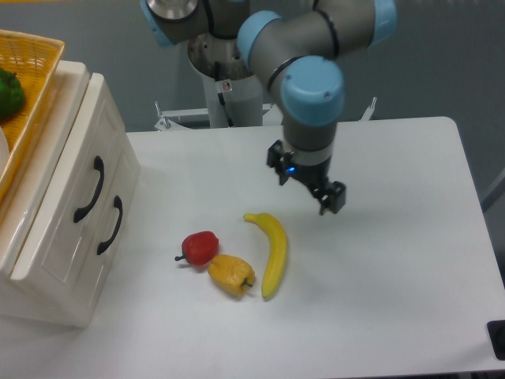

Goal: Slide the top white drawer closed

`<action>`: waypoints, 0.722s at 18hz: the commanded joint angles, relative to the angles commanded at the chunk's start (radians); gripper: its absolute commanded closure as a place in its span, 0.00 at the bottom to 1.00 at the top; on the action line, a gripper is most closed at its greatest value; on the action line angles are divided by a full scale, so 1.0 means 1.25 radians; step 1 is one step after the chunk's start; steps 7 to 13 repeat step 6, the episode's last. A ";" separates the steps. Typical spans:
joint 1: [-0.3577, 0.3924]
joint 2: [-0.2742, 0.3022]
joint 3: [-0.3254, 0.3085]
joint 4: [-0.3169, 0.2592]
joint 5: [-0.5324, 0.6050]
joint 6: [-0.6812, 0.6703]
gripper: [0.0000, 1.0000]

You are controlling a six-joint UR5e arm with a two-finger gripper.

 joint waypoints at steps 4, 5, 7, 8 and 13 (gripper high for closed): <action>0.034 0.011 0.000 -0.026 0.023 0.072 0.00; 0.041 0.016 -0.001 -0.030 0.026 0.087 0.00; 0.044 0.020 -0.002 -0.030 0.026 0.097 0.00; 0.044 0.020 -0.002 -0.030 0.026 0.097 0.00; 0.044 0.020 -0.002 -0.030 0.026 0.097 0.00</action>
